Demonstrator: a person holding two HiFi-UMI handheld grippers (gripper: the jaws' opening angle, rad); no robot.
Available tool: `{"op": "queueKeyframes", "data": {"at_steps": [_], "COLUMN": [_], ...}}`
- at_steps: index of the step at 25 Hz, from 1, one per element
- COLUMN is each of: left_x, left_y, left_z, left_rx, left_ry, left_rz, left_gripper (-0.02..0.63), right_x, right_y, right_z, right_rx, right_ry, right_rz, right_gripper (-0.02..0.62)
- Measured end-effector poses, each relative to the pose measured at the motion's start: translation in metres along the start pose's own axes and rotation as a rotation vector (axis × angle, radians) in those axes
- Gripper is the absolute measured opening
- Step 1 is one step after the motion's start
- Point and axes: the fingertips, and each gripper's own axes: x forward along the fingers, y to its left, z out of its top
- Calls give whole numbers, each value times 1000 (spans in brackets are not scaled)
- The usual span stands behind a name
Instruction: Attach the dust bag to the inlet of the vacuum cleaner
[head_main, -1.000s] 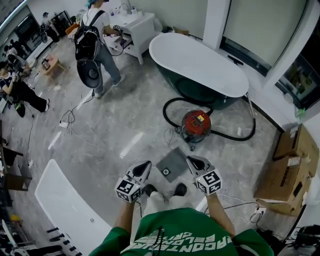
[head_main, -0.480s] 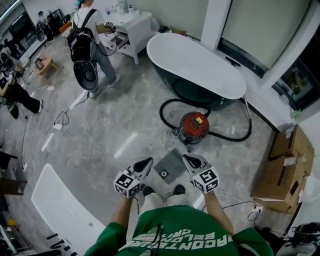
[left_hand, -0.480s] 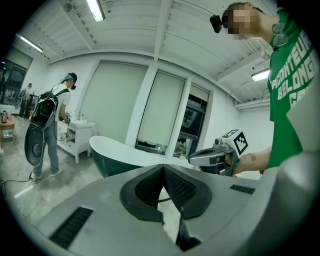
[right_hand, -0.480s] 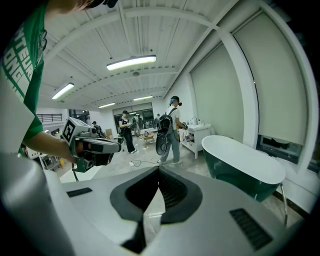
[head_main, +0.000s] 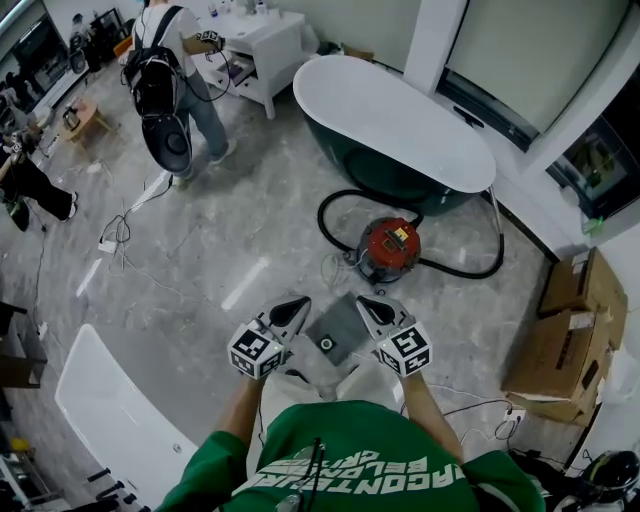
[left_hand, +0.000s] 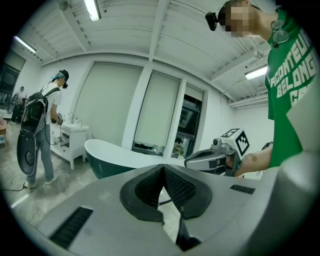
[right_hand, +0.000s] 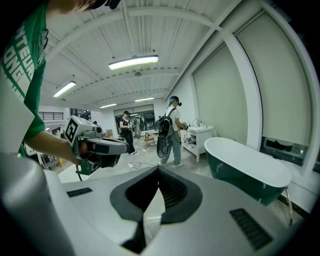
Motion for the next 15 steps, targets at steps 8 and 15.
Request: {"op": "queueKeyframes", "data": {"at_steps": [8,15], "left_x": [41,113], "left_y": [22,67], "left_z": [-77,-173], "left_rx": [29,72], "left_ry": [14,4], "left_rz": [-60,-123], "left_gripper": [3,3], "right_x": [41,91], "right_y": [-22,-89], "right_z": [-68,-171], "right_rx": [-33,-63], "right_ry": [-12,-23], "right_rz": [-6,-54], "right_gripper": [9,9]}}
